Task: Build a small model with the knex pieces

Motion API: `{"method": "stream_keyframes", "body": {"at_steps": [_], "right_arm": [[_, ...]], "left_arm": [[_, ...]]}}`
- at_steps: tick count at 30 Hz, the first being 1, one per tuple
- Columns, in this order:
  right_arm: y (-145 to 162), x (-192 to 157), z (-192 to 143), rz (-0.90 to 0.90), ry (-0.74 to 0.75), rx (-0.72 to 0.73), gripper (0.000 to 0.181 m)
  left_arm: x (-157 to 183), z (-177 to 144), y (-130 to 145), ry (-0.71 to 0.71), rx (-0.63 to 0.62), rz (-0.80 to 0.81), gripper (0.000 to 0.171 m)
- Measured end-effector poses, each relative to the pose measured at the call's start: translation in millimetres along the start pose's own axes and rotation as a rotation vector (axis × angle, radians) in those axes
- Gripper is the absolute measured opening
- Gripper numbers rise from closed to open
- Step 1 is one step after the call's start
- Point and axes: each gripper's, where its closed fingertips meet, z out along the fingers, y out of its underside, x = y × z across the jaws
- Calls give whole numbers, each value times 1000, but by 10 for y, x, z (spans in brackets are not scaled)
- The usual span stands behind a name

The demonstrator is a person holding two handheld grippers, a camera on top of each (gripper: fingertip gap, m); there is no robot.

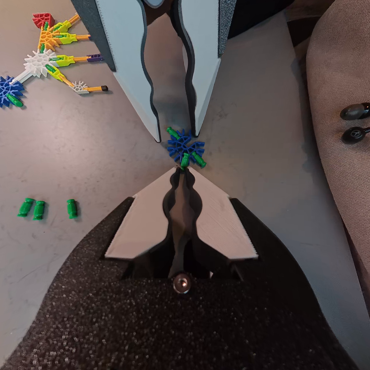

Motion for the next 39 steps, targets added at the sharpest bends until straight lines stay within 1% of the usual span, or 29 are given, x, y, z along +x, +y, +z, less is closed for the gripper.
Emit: {"method": "stream_keyframes", "body": {"at_steps": [5,39], "right_arm": [[-1,-11,6,9,-13,6,25],[-7,-14,9,73,0,51,23]], "left_arm": [[-6,3,-3,-4,2,-2,5],[-22,0,1,-9,4,-10,5]]}}
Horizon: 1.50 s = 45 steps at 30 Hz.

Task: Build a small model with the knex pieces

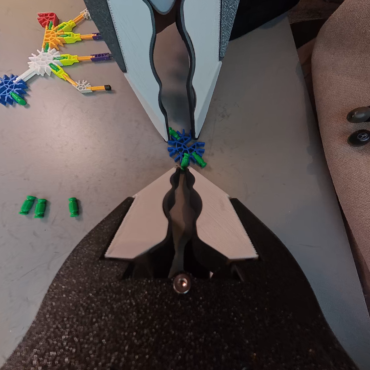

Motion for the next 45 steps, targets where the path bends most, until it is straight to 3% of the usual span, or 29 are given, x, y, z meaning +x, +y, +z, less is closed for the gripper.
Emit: {"method": "stream_keyframes", "body": {"at_steps": [19,26,33,45], "right_arm": [[13,3,-25,18,39,-5,26],[-110,-10,-85,9,52,35,27],[-335,13,-3,6,104,112,9],[-233,-5,88,14,86,54,6]], "left_arm": [[-11,0,-2,-9,1,3,5],[-12,1,-3,-9,2,3,5],[-14,4,-5,-9,3,-1,5],[-14,4,-4,-12,2,3,5]]}}
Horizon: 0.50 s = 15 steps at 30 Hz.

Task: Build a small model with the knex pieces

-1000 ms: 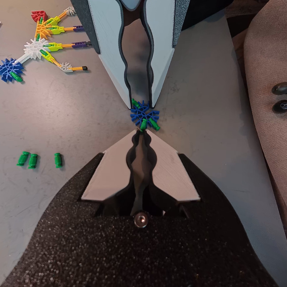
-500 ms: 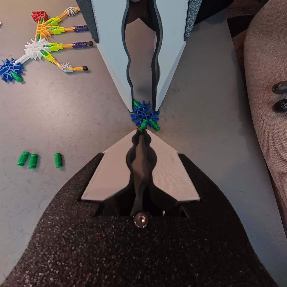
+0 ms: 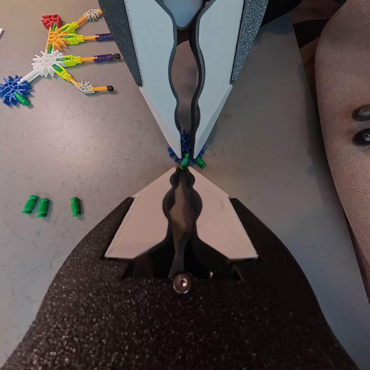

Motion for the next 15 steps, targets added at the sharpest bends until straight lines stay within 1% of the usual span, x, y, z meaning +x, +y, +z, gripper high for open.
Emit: {"method": "stream_keyframes", "body": {"at_steps": [11,15], "right_arm": [[-23,35,-60,7,13,22,8],[0,63,-101,19,10,25,25]], "left_arm": [[1,-1,0,-3,-1,4,5],[-20,-16,-18,-14,9,6,5]]}}
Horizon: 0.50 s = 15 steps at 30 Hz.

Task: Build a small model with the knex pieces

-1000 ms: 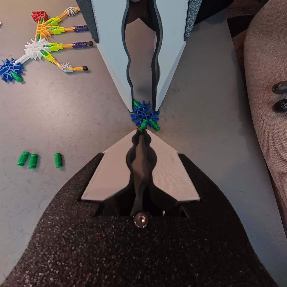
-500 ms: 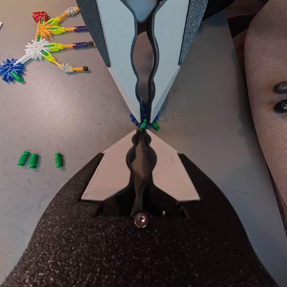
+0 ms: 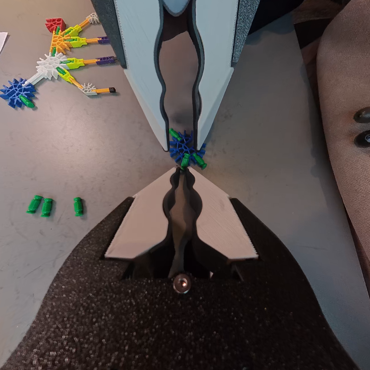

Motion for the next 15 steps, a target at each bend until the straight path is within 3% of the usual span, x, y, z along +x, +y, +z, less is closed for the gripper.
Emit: {"method": "stream_keyframes", "body": {"at_steps": [4,6,12,15], "right_arm": [[96,-23,-21,20,-43,-35,53],[176,-8,19,13,-35,-80,58],[190,54,35,48,-27,-70,27],[237,161,1,91,14,-69,26]], "left_arm": [[-197,-117,-66,-83,50,-40,5],[-359,-185,-30,-149,48,-75,5],[-707,-309,181,-285,-4,-166,5],[-834,-367,283,-333,-28,-199,5]]}}
